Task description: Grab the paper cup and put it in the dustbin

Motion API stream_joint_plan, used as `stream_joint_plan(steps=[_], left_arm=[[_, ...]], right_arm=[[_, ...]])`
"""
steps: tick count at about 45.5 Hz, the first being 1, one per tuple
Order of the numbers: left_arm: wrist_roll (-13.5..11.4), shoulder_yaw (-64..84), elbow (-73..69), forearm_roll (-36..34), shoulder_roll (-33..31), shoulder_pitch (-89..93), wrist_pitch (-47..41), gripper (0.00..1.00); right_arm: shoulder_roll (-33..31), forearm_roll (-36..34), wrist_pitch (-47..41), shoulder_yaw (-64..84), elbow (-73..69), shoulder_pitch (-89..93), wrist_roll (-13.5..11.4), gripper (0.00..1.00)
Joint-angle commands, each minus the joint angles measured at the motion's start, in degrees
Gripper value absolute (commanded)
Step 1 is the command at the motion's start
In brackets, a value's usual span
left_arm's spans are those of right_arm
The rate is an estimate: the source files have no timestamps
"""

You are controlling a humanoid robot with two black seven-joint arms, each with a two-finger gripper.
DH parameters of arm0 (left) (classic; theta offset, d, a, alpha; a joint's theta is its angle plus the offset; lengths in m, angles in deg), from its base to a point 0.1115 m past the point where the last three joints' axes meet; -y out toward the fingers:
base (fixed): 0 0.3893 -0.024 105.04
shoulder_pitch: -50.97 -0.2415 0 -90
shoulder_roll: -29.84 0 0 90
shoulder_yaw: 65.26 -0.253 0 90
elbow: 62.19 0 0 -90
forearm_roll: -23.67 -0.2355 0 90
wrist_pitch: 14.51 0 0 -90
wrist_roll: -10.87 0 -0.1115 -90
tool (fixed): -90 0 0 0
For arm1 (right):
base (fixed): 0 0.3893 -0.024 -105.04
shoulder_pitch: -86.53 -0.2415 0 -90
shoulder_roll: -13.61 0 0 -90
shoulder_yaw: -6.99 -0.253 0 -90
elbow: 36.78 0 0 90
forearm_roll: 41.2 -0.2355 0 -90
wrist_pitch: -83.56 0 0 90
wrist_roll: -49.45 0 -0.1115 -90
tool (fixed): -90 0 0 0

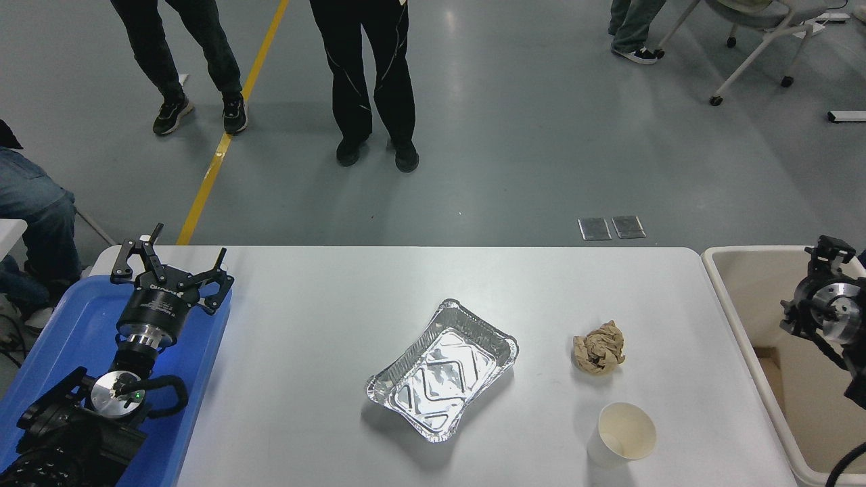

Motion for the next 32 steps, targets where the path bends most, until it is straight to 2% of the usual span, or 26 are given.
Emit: stream_joint_plan(steps=[1,6,15,22,27,32], left_arm=[[0.2,-0.3,0.0,-0.1,0.0,0.2,0.0,0.99],[0.3,-0.3,0.1,-0.1,0.0,0.2,0.0,0.99],[0.4,-0.3,0.1,-0.1,0.0,0.2,0.0,0.99],[0.4,-0.3,0.1,-0.1,0.1,0.2,0.0,0.99],[0.4,-0.3,0.1,-0.1,0.1,0.2,0.0,0.99],[0.4,-0.3,0.1,-0.1,0.1,0.2,0.0,0.99]], right_arm=[[-6.3,0.7,-4.3,14.2,-10.6,-8.0,0.5,1.0],[-7.0,3.4,-6.9,23.0,-17.2,-13.1,0.6,1.0],[-8.4,16.4,-7.7,39.5,-33.2,-24.8,0.6,1.0],[-5.9,17.9,-9.6,57.8,-45.1,-40.2,0.6,1.0],[-5.3,17.9,-17.5,63.9,-54.0,-51.3,0.6,1.0],[-5.3,17.9,-30.3,66.2,-60.2,-60.6,0.7,1.0]])
